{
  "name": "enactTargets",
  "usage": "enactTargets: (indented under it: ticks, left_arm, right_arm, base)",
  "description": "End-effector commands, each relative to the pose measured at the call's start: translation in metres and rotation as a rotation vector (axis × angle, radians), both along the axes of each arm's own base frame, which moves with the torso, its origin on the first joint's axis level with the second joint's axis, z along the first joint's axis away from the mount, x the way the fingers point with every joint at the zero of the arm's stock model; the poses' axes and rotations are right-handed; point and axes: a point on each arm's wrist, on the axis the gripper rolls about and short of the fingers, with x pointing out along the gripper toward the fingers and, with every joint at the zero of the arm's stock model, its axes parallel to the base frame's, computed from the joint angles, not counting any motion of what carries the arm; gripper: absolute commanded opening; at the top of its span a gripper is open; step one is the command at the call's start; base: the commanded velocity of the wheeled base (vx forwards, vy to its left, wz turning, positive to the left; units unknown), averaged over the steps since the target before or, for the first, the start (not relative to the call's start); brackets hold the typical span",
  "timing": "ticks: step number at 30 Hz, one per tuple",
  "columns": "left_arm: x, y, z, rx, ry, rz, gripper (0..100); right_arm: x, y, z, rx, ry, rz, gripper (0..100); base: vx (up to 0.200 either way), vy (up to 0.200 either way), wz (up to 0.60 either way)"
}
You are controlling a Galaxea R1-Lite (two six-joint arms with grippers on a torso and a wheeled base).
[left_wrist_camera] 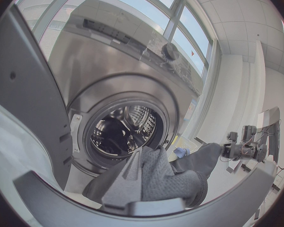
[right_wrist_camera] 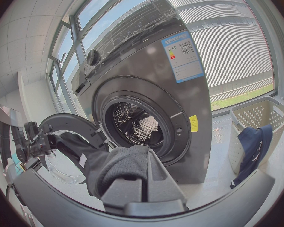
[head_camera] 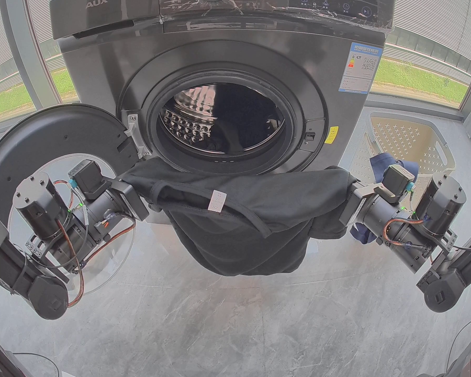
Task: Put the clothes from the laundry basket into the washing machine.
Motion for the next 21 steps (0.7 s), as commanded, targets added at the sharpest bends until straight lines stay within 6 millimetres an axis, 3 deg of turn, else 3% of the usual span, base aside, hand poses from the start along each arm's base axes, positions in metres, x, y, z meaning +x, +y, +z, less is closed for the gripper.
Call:
enactTargets:
  ticks: [1,10,14,21]
  left_arm:
    - [-0.011,0.002,0.019,-0.026,-0.065,-0.004,0]
    - [-0.030,0.007,0.042,-0.056,-0.143,-0.015,0]
    - [-0.032,0.009,0.043,-0.051,-0.137,-0.006,0]
    - [-0.032,0.010,0.043,-0.053,-0.138,-0.005,0]
  right_arm:
    - [0.002,-0.011,-0.004,-0.014,0.012,-0.035,0]
    - [0.009,-0.016,0.002,0.002,-0.012,-0.071,0]
    - [0.013,-0.016,0.016,0.041,-0.080,-0.082,0]
    - [0.020,-0.029,0.019,0.038,-0.100,-0.135,0]
  base:
    - [0.000,0.000,0.00]
    - [0.000,0.000,0.00]
    - [0.000,0.000,0.00]
    - [0.000,0.000,0.00]
